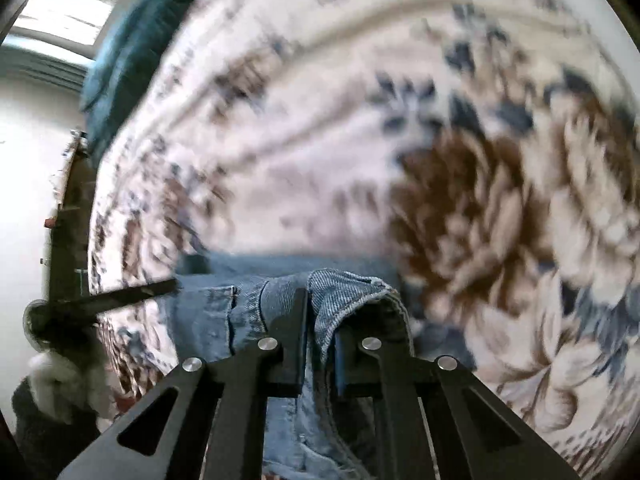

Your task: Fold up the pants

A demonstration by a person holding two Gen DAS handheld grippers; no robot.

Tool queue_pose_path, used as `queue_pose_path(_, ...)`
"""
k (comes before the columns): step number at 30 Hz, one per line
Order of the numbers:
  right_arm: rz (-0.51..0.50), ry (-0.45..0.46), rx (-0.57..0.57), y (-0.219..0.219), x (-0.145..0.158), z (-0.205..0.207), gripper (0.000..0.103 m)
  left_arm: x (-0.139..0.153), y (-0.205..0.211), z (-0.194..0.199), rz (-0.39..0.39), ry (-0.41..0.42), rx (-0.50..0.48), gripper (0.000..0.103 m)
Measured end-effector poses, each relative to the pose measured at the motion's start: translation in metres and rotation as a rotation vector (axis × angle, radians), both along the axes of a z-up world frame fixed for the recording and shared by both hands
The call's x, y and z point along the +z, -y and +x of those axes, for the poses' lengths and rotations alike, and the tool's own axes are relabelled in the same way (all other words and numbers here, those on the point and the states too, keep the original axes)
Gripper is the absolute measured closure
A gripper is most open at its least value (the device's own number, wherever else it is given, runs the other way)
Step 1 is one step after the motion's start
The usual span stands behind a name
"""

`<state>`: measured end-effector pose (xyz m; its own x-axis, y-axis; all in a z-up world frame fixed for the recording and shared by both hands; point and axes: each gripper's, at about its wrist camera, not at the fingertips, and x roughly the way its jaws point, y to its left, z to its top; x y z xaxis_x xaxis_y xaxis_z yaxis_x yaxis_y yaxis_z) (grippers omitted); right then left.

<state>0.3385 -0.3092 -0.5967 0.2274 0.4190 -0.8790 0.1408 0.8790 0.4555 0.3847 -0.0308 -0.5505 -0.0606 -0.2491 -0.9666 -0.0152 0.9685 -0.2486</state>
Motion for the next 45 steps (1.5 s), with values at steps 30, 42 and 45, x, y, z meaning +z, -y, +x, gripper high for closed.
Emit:
queue_pose_path(30,0.274,-0.479,-0.257,0.061,-0.093,-0.129,0.075,-0.011,-0.023,-0.059,-0.022,0.026,0.103,0.031)
queue_pose_path(42,-0.114,-0.148,0.294,-0.101,0.03,0.015,0.02,0.027,-0.053,-0.072,0.395,0.305,0.069,0.002)
queue_pose_path(45,-0.121,-0.14,0.417,-0.179,0.012,0.065,0.02,0.008,-0.063,-0.078,0.461,0.288,0.098,0.002)
